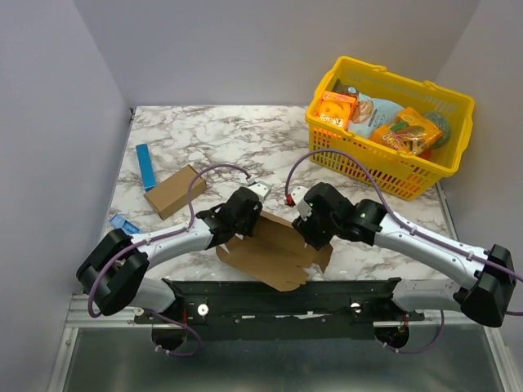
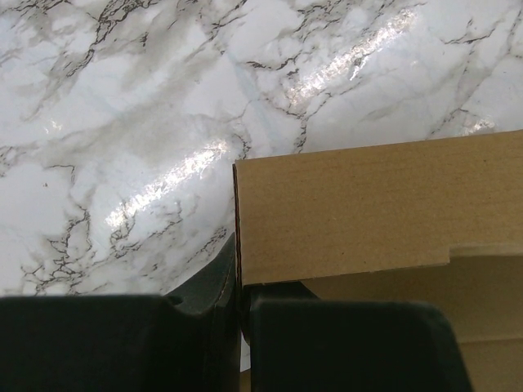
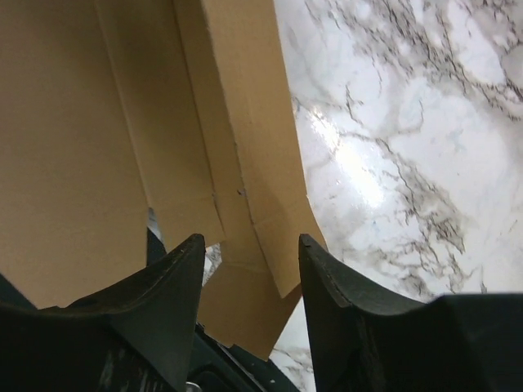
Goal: Fold the paper box
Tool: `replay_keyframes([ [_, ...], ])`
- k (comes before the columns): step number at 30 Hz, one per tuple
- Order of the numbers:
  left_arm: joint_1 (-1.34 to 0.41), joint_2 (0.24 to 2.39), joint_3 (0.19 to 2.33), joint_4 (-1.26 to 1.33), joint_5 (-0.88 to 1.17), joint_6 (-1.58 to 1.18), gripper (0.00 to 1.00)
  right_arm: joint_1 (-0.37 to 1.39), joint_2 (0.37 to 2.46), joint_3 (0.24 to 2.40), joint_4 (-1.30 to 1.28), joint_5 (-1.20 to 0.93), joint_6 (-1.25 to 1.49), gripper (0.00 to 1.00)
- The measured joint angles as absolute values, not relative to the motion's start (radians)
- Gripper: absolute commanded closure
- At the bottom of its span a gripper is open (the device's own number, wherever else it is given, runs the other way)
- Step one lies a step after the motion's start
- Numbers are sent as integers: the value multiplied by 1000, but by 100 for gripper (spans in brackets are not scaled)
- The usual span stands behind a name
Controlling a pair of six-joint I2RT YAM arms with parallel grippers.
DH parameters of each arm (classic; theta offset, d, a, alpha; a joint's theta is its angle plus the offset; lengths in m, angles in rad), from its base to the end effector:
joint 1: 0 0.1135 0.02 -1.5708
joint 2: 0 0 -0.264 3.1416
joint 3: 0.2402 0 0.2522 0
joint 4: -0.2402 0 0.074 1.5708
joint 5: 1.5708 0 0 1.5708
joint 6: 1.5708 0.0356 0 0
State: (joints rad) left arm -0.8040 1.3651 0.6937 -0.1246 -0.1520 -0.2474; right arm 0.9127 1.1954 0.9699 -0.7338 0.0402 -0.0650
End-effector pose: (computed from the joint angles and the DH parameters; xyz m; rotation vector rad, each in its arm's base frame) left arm 0.1923 -0.1918 0.1885 0.5824 2.3075 -0.3304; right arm 0.1469 0.1876 0.2731 -1.1849 2.2621 0.2847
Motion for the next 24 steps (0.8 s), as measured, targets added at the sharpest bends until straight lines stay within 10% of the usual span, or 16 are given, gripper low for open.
replay_keyframes([
  [24, -801, 1365, 709, -160, -199, -319, 100, 933, 1282, 981, -766, 193, 81, 92],
])
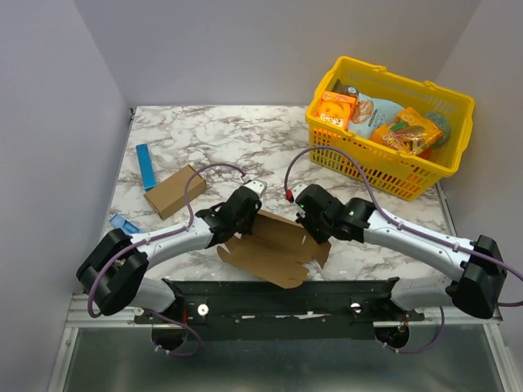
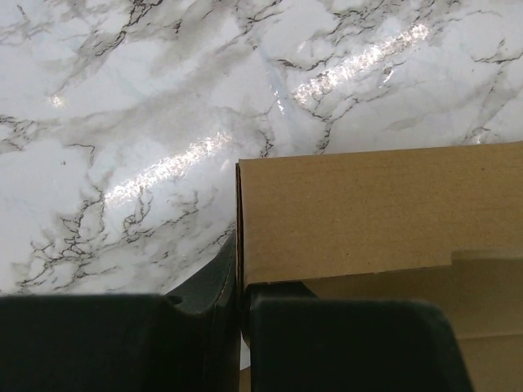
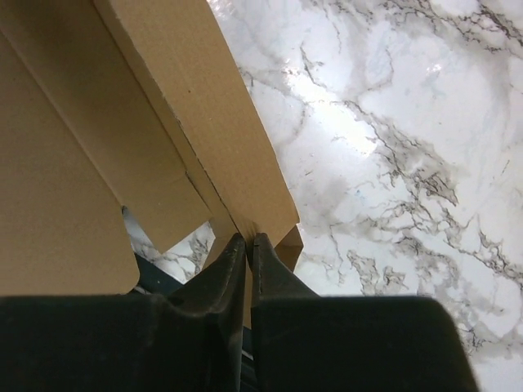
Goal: Fold the paper box
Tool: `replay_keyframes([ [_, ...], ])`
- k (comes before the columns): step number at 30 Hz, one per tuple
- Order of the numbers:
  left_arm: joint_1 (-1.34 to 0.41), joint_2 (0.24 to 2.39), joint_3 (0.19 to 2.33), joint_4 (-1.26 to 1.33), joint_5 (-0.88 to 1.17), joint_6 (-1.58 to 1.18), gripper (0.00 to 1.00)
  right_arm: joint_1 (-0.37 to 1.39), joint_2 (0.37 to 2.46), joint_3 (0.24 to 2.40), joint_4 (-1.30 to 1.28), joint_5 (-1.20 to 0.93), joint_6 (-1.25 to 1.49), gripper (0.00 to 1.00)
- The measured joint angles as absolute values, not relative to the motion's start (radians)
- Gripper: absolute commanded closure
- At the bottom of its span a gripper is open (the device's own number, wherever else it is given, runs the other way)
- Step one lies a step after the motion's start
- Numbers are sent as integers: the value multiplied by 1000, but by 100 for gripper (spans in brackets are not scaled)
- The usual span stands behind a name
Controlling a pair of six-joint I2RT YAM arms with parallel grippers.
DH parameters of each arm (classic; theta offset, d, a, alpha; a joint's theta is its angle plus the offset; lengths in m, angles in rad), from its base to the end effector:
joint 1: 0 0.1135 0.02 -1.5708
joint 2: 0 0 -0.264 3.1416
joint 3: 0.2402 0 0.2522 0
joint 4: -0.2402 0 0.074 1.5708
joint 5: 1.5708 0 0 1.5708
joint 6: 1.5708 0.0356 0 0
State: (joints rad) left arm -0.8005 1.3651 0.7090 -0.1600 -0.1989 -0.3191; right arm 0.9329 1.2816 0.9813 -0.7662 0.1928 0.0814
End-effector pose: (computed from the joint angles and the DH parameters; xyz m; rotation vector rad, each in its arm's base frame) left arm 0.1940 -0.1899 0.1907 0.4770 2.3388 -0.3003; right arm 0.1538 0.1960 0.2560 -1.0178 2.4018 0.1059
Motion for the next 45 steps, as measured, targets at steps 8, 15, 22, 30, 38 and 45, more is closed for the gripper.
replay_keyframes([
  [8, -835, 1379, 709, -162, -276, -384, 100, 934, 1347, 1047, -786, 315, 203, 97],
  [15, -895, 1388, 709, -162, -350, -428, 100, 934, 1386, 1065, -813, 395, 260, 99],
  [22, -935, 1410, 709, -160, -409, -464, 100, 935, 1406, 1065, -814, 425, 290, 99],
  [30, -941, 1439, 728, -151, -436, -489, 100, 940, 1431, 1069, -812, 441, 321, 99],
  [38, -948, 1461, 741, -129, -439, -506, 100, 956, 1481, 1081, -811, 454, 367, 99],
  [45, -949, 1461, 741, -129, -439, -512, 100, 957, 1483, 1081, -809, 473, 424, 99],
])
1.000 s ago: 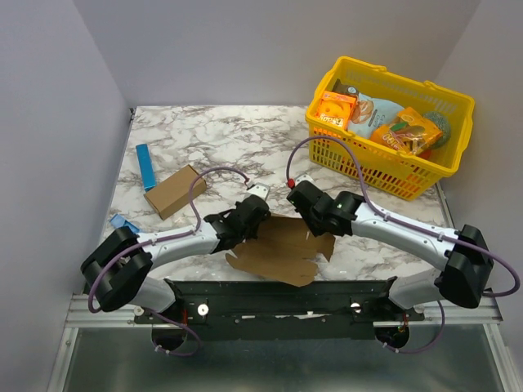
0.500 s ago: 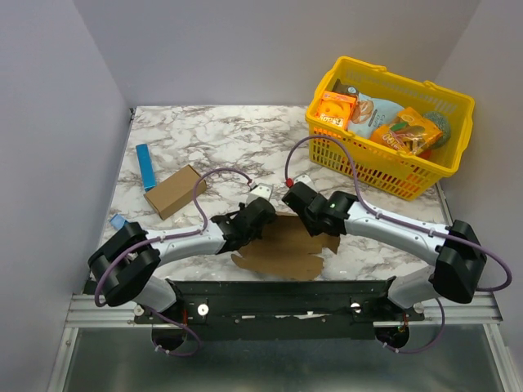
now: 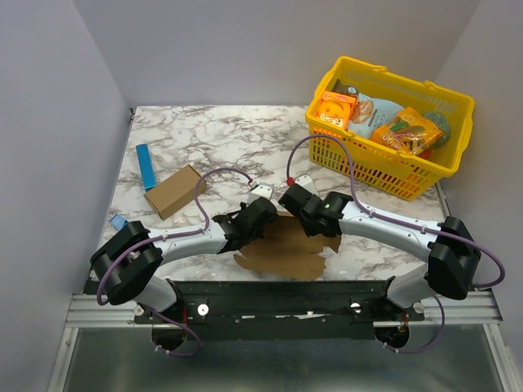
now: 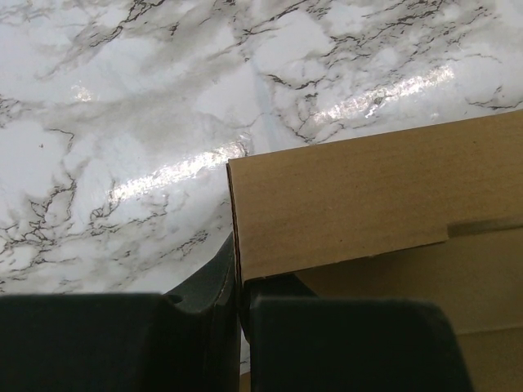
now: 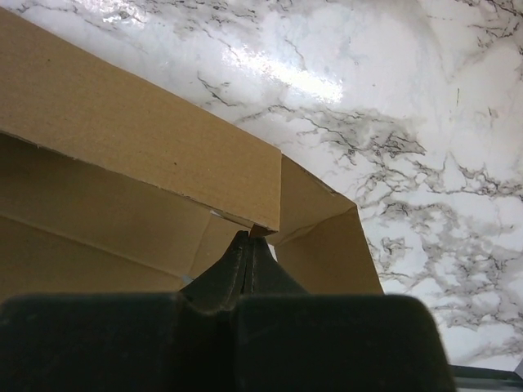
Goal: Fold the paper box
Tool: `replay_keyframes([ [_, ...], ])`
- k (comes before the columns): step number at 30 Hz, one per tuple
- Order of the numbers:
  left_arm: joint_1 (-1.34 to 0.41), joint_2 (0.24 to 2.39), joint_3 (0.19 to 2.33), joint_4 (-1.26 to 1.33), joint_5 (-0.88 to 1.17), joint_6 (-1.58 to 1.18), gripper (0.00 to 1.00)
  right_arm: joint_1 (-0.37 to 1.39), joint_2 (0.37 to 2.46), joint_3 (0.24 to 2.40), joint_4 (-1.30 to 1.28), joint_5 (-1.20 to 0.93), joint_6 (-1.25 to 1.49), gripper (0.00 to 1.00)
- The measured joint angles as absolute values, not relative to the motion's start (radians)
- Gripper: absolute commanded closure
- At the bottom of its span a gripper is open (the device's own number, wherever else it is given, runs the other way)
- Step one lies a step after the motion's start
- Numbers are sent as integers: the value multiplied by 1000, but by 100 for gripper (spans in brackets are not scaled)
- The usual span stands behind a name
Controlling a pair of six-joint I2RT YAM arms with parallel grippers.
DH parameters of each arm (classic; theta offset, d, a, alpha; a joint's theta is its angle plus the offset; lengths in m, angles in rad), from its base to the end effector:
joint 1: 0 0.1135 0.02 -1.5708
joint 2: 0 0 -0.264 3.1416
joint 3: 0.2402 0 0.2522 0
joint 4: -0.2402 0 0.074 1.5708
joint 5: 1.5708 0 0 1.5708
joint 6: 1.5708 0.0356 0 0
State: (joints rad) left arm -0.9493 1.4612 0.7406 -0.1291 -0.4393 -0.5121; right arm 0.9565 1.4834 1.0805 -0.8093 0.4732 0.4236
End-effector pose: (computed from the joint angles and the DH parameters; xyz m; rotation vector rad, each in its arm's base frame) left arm 0.1782 -0.2228 0.1796 0.3123 2.3055 -0.1979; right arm 0.1763 0.2218 0.2367 -0.5670 2.5031 -0.1810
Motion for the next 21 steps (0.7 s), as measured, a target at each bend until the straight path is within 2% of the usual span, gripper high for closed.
replay_keyframes([
  [6, -949, 1460, 732, -114, -452, -530, 100, 957, 1473, 1068, -775, 475, 513, 96],
  [9, -950, 1446, 699, -65, -467, -533, 100, 957, 1460, 1056, -751, 476, 553, 92],
  [12, -951, 1419, 646, 4, -487, -539, 100, 957, 1447, 1049, -717, 476, 581, 75],
  [13, -952, 1412, 630, 28, -496, -541, 100, 957, 1444, 1048, -707, 475, 587, 62],
  [16, -957, 1409, 601, 90, -529, -540, 100, 958, 1433, 1040, -666, 459, 609, 38],
  [21, -960, 1424, 576, 196, -594, -509, 100, 969, 1374, 1004, -601, 427, 628, 29],
])
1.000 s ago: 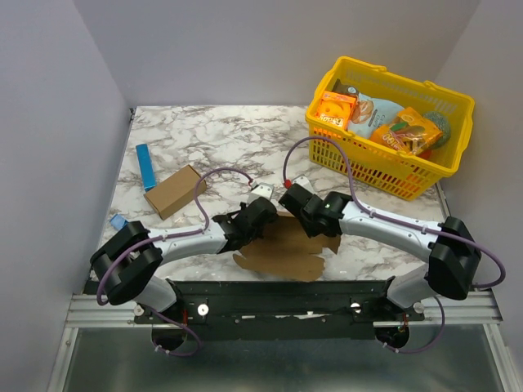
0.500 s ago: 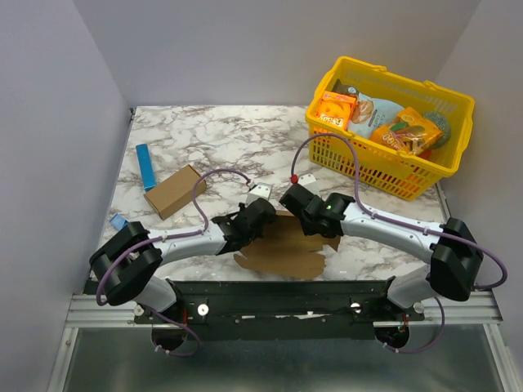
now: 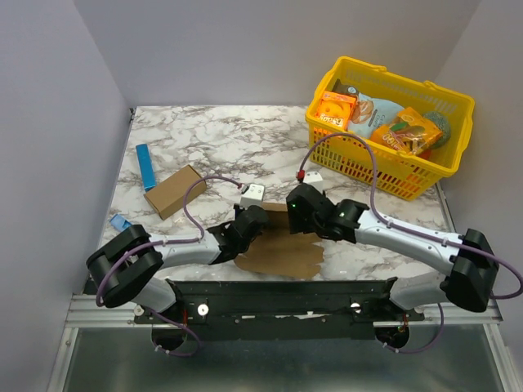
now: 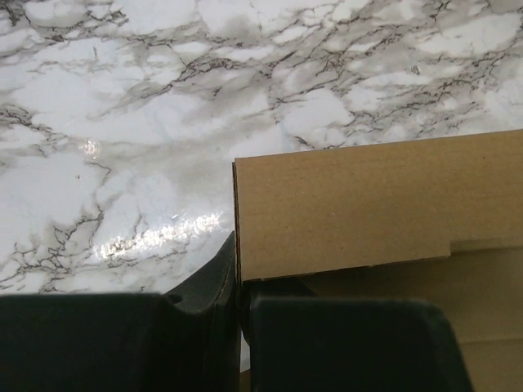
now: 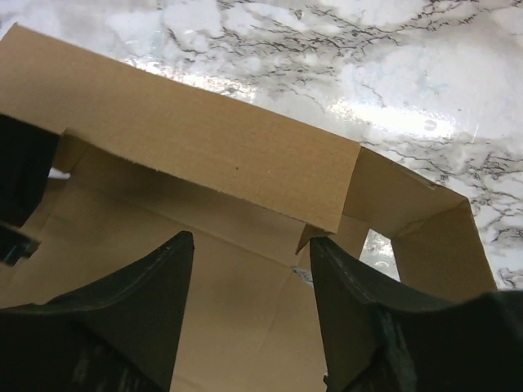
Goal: Fold the paper box
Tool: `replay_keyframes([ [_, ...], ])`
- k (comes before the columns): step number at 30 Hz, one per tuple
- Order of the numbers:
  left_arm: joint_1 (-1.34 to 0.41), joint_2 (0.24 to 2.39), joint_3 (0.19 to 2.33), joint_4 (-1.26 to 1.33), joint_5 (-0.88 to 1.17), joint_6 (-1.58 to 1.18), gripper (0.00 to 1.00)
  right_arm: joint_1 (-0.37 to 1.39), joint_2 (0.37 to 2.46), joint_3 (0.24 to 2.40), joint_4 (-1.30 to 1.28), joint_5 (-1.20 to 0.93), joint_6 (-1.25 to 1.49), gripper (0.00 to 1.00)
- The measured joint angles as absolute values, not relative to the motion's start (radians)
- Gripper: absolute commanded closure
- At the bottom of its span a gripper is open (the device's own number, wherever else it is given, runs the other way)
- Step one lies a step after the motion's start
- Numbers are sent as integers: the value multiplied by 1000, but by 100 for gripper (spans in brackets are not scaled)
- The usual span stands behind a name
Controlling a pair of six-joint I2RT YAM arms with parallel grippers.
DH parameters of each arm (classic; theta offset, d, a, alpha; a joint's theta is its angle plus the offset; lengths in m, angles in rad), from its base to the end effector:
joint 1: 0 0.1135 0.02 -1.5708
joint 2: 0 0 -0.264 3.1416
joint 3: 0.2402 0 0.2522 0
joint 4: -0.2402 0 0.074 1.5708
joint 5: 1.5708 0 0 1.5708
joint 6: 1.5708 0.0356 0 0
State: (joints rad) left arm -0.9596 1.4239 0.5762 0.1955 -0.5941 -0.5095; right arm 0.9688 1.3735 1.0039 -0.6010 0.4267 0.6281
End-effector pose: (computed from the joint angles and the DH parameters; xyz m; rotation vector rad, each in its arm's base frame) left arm 0.1717 -0.2103 0.1679 0.1573 2.0993 -0.2171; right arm 0.1698 0.2211 0.2520 -0.2506 2.4150 0.1707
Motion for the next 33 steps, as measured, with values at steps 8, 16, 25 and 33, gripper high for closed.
replay_keyframes([
  [8, -959, 1441, 485, 472, -675, -379, 100, 944, 1210, 847, -502, 333, 634, 22],
  [16, -957, 1481, 446, 587, -697, -343, 100, 865, 1153, 654, -397, 208, 664, 22],
  [25, -957, 1481, 424, 633, -697, -361, 100, 760, 1205, 618, -260, 176, 673, 27],
  [33, -955, 1481, 408, 649, -702, -365, 100, 719, 1304, 611, -179, 163, 705, 29],
])
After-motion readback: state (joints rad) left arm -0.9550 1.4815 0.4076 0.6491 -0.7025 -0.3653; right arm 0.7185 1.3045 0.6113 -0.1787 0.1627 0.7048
